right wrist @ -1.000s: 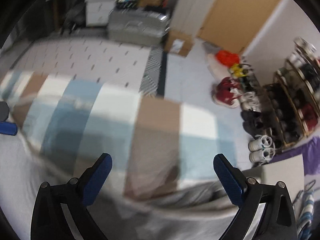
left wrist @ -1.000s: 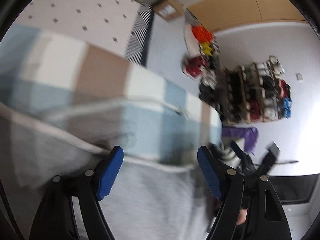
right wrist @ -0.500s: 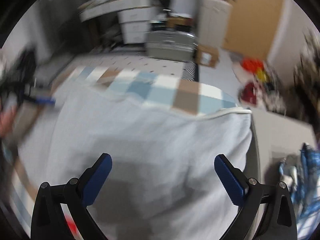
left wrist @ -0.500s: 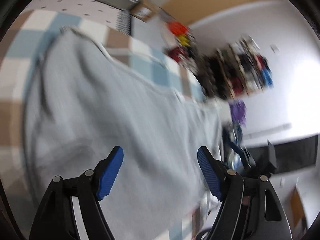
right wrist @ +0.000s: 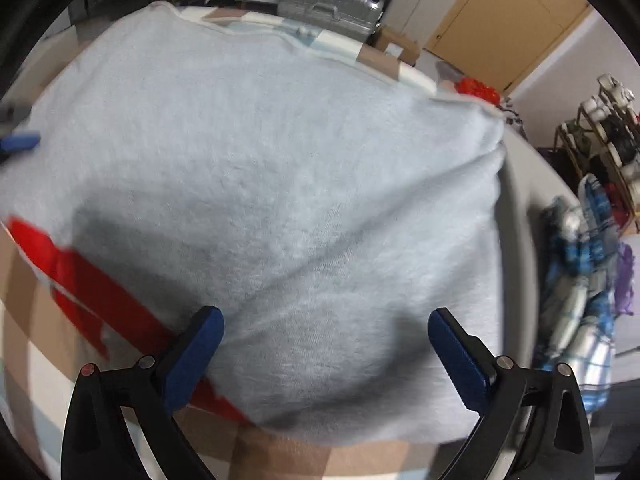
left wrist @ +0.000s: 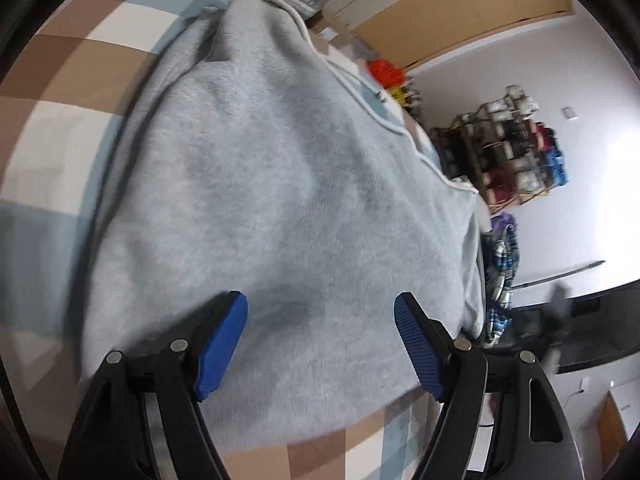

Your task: Fold large clothes

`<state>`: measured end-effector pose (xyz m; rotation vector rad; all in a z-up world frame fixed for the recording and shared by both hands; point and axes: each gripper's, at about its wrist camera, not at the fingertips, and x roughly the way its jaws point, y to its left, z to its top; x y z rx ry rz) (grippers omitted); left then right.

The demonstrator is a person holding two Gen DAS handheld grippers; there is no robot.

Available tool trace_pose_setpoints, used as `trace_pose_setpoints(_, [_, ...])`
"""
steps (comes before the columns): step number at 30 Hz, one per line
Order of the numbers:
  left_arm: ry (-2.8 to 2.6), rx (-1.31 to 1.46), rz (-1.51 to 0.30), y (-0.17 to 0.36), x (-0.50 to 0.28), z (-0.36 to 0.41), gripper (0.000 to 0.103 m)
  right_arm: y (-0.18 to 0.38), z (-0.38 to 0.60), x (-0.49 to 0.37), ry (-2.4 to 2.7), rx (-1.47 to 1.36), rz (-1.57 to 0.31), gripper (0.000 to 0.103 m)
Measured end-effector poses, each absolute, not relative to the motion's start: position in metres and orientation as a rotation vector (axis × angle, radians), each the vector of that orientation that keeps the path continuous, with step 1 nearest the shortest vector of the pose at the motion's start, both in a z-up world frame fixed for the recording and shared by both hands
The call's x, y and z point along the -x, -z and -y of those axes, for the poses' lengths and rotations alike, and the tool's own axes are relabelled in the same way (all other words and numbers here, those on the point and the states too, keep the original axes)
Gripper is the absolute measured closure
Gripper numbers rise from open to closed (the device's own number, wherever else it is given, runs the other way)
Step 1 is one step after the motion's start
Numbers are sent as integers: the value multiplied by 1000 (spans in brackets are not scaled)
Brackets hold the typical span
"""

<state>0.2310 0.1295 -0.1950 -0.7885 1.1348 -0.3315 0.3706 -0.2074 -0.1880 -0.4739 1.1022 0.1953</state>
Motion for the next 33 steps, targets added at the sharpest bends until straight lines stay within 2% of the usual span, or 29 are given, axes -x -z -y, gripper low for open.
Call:
trace_pose_setpoints(3, [340, 765, -1142, 193, -242, -122, 31, 144, 187, -378, -291, 364, -1007, 0])
trace_pose_setpoints(5, [325, 751, -1163, 204, -255, -117, 31, 135, 162, -388, -345, 346, -1009, 0])
trace_pose_setpoints(9, [341, 764, -1124, 207, -252, -117, 31, 166, 100, -415, -365, 502, -1051, 0])
trace_pose_setpoints(12, [346, 751, -1132, 203, -249, -120, 31, 203, 91, -431, -315, 530, -1108, 0])
trace_pose_setpoints(18, [393, 749, -1124, 171, -261, -108, 31, 209, 144, -433, -418, 219, -1224, 0])
trace_pose_setpoints(23, [478, 665, -1104, 150, -290, -70, 31, 173, 221, -423, -412, 10, -1101, 0])
trace_pose_setpoints(26, [505, 691, -1136, 162, -308, -53, 31, 181, 252, -425, -287, 72, -1107, 0])
trace_pose_setpoints(29, [477, 677, -1208, 190, -323, -43, 31, 219, 260, -421, -179, 256, -1201, 0])
trace_pose_setpoints(31, [472, 691, -1197, 198, -324, -47, 31, 232, 253, -405, -188, 364, -1154, 0])
trace_pose_setpoints(33, [492, 729, -1167, 203, -320, -58, 31, 233, 254, -401, -168, 348, -1156, 0])
